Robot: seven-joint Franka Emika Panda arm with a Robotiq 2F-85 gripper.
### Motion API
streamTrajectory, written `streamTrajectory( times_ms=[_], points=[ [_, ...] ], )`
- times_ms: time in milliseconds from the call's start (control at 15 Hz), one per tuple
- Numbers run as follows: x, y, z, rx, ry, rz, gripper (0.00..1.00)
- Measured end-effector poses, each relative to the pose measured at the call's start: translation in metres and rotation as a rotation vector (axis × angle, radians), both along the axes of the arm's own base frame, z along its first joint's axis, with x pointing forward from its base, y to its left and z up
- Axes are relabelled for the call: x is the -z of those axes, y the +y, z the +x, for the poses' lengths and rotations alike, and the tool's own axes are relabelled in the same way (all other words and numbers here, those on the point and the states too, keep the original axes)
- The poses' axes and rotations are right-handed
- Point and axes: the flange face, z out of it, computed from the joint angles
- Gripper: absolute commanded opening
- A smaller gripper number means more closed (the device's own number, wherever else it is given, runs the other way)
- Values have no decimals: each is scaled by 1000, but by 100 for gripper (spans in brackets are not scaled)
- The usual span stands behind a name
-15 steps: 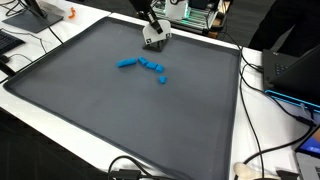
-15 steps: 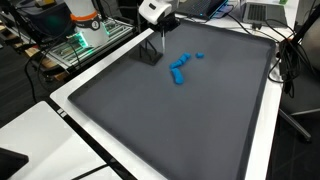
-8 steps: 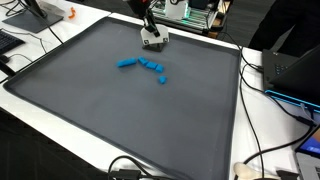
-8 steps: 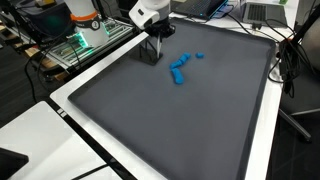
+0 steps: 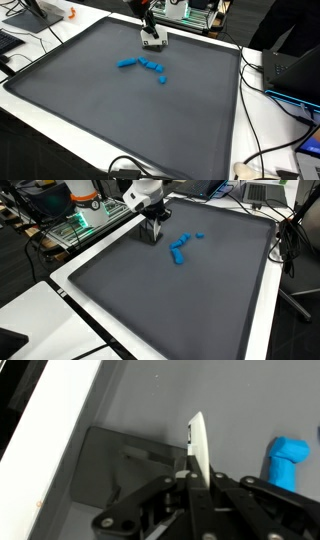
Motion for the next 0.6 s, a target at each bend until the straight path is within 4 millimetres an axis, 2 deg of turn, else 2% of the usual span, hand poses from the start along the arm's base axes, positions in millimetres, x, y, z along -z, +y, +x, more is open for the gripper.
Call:
streamTrajectory(
  times_ms=[600],
  points=[
    [8, -7, -12, 92, -43, -4, 1]
  ],
)
